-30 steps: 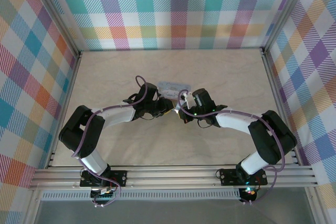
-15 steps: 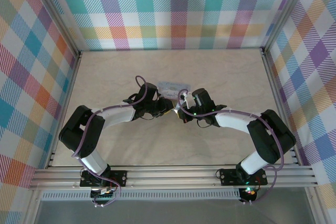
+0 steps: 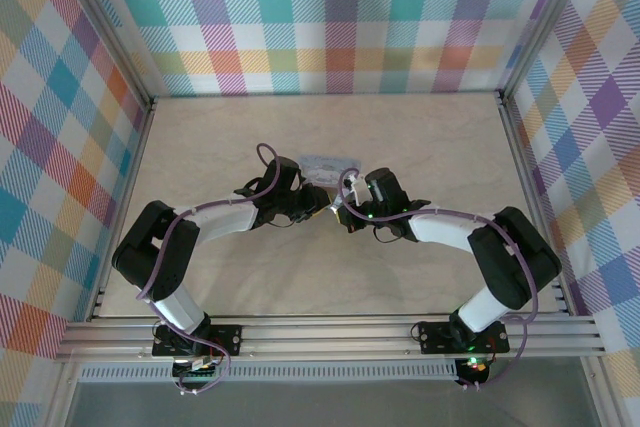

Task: Unlock the padlock with the key

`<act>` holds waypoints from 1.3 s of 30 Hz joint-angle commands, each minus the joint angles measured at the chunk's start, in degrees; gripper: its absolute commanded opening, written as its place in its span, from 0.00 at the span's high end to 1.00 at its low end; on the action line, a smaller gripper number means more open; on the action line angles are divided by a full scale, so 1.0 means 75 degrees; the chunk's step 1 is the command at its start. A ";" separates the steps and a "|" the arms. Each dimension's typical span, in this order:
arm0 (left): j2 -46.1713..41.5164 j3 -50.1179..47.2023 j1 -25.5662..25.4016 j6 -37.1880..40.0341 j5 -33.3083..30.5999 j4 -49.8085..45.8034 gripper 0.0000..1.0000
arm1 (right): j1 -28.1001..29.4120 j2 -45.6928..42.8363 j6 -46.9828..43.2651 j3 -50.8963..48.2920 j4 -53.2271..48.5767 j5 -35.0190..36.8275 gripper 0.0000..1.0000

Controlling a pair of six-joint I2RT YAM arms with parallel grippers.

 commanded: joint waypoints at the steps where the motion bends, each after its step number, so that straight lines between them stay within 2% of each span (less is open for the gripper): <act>1: -0.0013 0.0212 -0.0113 -0.0146 0.0542 0.0313 0.89 | 0.0070 0.0063 0.0125 0.0186 0.0931 -0.0325 0.99; 30: 0.0074 0.0281 -0.0172 -0.0210 0.0544 0.0328 0.89 | 0.0239 0.0089 0.0382 0.0900 0.1381 -0.0322 0.99; 39: 0.0455 0.0313 -0.0176 -0.0205 0.0533 0.0552 0.90 | 0.0238 0.0198 0.0300 0.0824 0.0972 -0.0249 1.00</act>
